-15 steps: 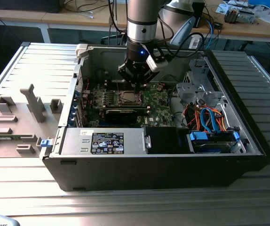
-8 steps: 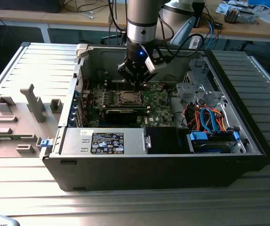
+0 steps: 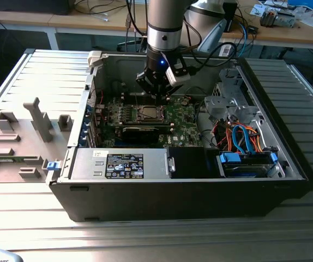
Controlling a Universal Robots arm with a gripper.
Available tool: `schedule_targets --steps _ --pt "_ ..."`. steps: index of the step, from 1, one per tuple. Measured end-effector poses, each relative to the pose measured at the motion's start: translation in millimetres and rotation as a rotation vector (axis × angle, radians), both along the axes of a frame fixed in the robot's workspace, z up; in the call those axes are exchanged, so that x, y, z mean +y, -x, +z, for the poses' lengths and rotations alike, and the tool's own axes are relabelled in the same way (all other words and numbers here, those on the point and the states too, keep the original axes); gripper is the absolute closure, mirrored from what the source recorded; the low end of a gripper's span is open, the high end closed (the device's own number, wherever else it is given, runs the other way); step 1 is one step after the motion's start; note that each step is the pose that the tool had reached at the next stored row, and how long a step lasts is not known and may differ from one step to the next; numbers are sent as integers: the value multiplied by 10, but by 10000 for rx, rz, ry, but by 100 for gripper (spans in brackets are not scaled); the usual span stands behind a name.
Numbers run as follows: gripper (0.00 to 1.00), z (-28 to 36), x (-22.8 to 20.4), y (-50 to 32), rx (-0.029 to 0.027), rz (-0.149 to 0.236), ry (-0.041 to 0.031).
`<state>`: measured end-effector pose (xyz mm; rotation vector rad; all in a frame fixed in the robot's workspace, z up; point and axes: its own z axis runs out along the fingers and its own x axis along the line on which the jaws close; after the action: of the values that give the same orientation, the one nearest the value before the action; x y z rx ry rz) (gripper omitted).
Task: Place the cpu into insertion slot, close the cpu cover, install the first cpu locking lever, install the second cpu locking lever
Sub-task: 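Install the first cpu locking lever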
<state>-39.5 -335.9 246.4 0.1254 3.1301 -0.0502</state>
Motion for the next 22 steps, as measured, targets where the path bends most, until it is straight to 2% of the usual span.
schedule_targets --steps 15,17,22 --pt "89 0 -1 29 0 0 0" --pt "89 0 -7 80 0 0 0" --pt "89 0 -7 87 0 0 0"
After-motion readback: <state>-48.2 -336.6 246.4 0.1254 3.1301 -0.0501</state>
